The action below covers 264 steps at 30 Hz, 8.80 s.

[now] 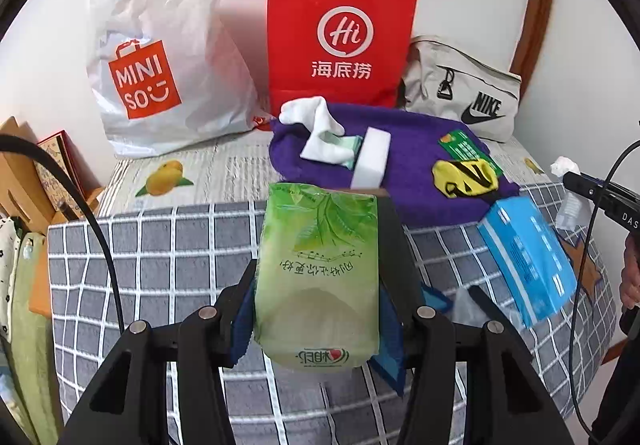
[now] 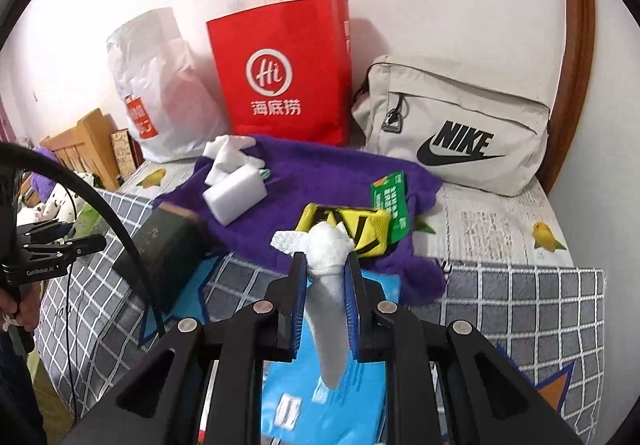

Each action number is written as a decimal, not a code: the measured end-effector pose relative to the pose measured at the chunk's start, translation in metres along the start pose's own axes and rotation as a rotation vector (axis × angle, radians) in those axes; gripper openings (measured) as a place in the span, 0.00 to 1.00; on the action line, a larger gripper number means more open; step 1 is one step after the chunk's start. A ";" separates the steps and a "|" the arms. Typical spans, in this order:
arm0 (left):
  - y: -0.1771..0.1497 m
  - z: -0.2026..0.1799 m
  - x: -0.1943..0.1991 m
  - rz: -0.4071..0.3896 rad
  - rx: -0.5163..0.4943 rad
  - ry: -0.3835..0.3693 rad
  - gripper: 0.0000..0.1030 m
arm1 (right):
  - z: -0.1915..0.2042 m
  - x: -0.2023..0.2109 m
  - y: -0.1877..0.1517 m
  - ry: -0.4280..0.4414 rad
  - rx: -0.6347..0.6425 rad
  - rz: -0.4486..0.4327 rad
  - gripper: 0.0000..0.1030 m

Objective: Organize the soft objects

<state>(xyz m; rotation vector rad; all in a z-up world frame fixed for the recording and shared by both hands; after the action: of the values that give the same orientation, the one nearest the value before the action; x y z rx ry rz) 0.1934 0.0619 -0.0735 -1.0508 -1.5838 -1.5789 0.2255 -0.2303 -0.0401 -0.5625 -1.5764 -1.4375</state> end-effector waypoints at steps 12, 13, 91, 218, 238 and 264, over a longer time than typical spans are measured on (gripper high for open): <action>0.056 0.008 -0.034 0.033 -0.004 0.015 0.49 | -0.028 -0.043 0.053 -0.009 -0.014 0.025 0.17; 0.060 0.009 -0.036 0.034 -0.004 0.013 0.49 | -0.029 -0.049 0.058 -0.003 -0.012 0.031 0.17; 0.107 -0.020 -0.079 0.131 -0.038 -0.041 0.61 | -0.003 -0.082 0.110 0.043 0.088 0.097 0.51; -0.112 -0.143 -0.049 0.174 -0.272 -0.220 0.65 | 0.043 0.010 -0.185 0.114 0.019 0.185 0.20; -0.127 -0.164 -0.050 0.115 -0.409 -0.137 0.48 | 0.026 0.062 -0.174 0.144 0.019 0.062 0.20; -0.123 -0.135 -0.048 0.146 -0.361 -0.147 0.05 | 0.004 0.002 -0.024 0.094 0.011 -0.025 0.20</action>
<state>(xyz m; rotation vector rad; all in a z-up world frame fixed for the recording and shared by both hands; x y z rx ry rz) 0.0954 -0.0708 -0.1661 -1.4696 -1.3051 -1.7583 0.2038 -0.2326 -0.0515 -0.4639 -1.5204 -1.4524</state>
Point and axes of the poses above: each gripper's, at about its wrist camera, not at the fingertips, and x roughly against the way its jaws point, z to its left, y to its top, the point moved 4 cm from there along -x, roughly the way its jaws point, and after that the axes turned 12 degrees about z, right-handed, at the moved point
